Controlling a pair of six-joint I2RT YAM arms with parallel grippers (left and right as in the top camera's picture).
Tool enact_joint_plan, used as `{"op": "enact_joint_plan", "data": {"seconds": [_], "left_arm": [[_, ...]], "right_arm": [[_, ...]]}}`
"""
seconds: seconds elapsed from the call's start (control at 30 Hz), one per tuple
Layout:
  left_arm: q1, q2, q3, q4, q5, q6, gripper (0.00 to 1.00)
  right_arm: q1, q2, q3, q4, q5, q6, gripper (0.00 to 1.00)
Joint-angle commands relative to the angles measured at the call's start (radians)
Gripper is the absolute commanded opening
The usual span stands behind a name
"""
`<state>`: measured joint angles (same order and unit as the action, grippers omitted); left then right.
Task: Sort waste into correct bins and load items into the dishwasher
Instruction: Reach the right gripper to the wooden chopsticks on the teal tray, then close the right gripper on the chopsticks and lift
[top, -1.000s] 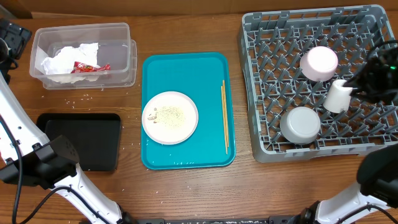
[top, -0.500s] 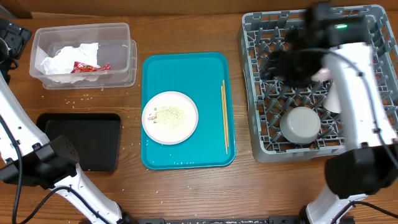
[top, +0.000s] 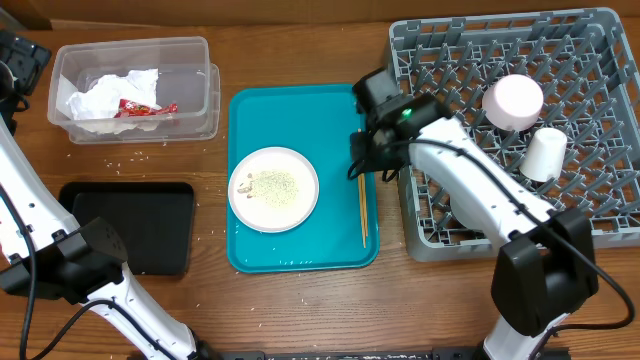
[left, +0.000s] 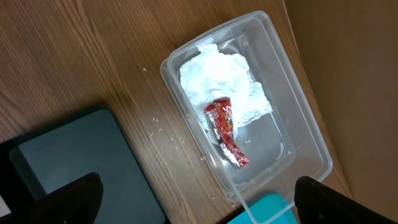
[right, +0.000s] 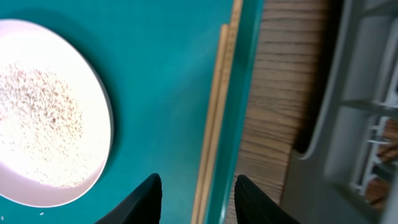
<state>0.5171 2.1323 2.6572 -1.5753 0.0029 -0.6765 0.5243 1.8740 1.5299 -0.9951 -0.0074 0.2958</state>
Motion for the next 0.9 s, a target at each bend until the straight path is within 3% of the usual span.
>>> {"op": "enact_joint_plan", "data": {"seconds": [0.0, 0.4, 0.87], "left_arm": [[-0.008, 0.006, 0.0, 0.002, -0.01, 0.019, 1.0], [-0.008, 0.006, 0.0, 0.002, -0.01, 0.019, 1.0], [-0.008, 0.006, 0.0, 0.002, -0.01, 0.019, 1.0]], "right_arm": [[0.039, -0.006, -0.037, 0.04, 0.045, 0.031, 0.4], [0.07, 0.181, -0.046, 0.076, 0.085, 0.083, 0.4], [0.071, 0.208, -0.046, 0.087, 0.049, 0.102, 0.4]]}}
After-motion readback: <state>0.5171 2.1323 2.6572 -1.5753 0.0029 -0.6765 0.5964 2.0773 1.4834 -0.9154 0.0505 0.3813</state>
